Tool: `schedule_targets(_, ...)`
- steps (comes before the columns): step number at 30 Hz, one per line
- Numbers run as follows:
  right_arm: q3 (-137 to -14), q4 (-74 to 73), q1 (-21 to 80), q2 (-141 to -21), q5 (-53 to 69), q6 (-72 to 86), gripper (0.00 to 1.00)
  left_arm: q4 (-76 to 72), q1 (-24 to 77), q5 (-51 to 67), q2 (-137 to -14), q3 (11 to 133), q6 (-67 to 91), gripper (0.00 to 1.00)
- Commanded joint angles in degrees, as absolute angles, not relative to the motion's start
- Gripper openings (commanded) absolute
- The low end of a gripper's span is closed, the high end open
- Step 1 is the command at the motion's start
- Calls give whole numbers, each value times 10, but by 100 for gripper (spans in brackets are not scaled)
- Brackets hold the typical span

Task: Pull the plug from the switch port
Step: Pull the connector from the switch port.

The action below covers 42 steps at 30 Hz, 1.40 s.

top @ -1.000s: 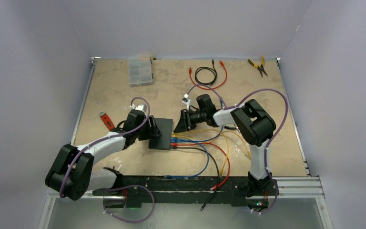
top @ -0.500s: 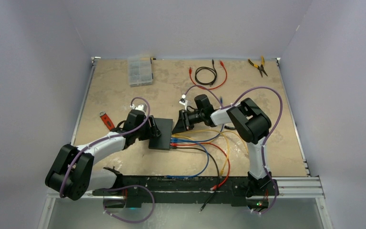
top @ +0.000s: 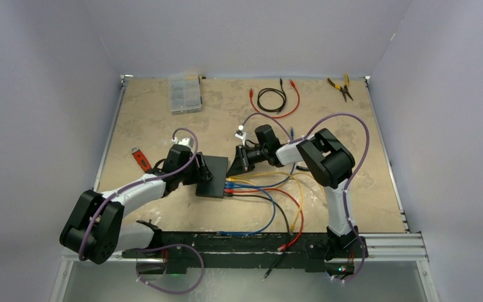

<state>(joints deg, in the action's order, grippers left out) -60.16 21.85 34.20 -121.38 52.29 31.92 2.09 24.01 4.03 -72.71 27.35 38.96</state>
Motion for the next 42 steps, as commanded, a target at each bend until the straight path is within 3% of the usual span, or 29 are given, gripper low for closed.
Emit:
schedule_targets(1, -598, 170, 362, -1244, 472, 294, 13, 21, 241, 43, -740, 261, 392, 55)
schedule_targets(5, -595, 167, 361, -1244, 472, 290, 0, 18, 241, 41, -742, 258, 395, 53)
schedule_targets(17, -589, 123, 345, -1219, 462, 257, 0, 65, 240, -23, -760, 266, 417, 37)
schedule_targets(42, -584, 100, 303, -1156, 430, 245, 0, 59, 237, -17, -771, 264, 422, 34)
